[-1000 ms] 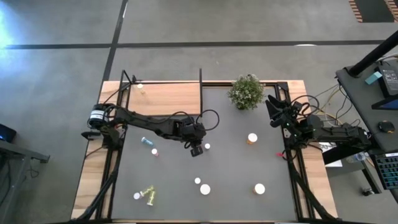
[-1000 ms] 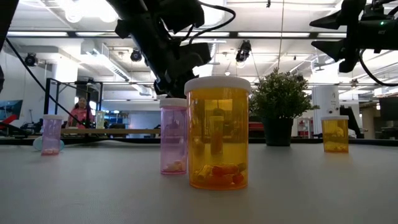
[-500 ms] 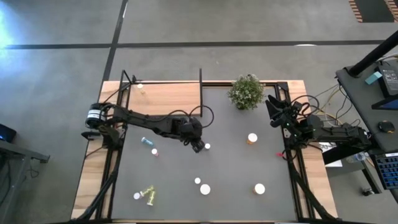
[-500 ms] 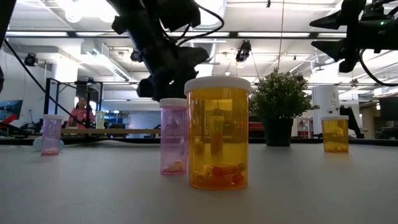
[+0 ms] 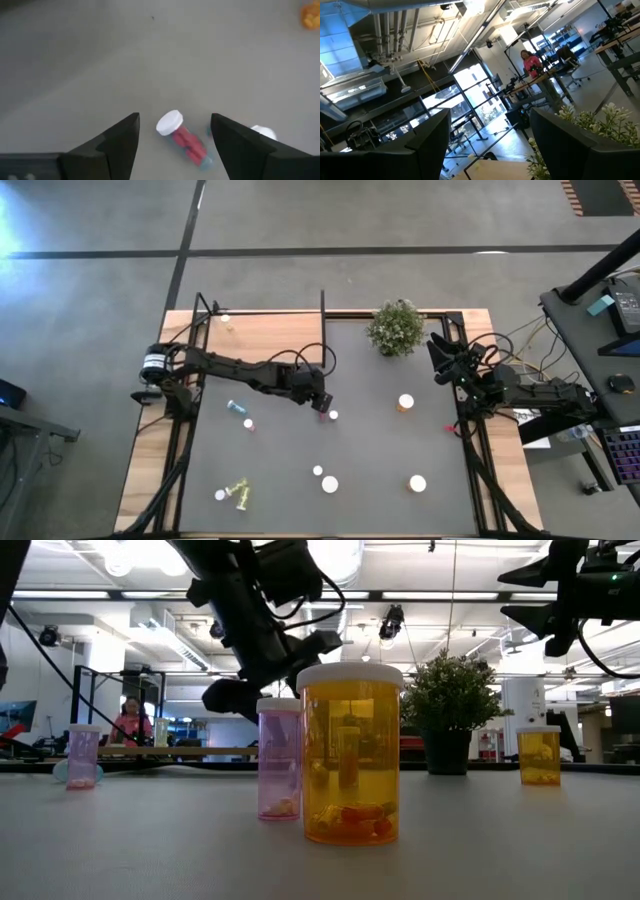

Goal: Pick and place medicine bottles onto shelf by color
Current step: Put the middle blue pill bottle on the shelf

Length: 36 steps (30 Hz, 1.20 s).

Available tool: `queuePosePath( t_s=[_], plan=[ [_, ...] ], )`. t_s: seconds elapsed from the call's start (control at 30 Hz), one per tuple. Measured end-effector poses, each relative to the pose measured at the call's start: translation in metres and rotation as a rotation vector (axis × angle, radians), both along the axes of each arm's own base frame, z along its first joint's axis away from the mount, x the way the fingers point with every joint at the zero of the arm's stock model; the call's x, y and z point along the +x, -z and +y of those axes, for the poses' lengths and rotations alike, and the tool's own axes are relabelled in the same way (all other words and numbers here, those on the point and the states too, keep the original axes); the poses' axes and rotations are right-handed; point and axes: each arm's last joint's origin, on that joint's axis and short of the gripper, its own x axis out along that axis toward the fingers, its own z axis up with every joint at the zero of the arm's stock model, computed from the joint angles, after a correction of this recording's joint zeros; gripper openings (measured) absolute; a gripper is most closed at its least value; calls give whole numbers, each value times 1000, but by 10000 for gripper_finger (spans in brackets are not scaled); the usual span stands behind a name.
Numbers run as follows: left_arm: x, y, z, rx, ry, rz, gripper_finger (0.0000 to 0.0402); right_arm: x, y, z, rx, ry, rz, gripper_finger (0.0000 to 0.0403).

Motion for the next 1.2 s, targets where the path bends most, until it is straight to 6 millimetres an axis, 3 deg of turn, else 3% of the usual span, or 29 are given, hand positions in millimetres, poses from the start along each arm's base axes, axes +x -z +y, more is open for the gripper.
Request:
queuePosePath(
  t_s=[0.87,1.2],
  plan=[
    [16,38,-3,-189,-47,28,227,2,3,0,6,7,34,260],
    [14,39,-2,-118,-12,53,162,2,3,0,5,6,34,260]
  ],
)
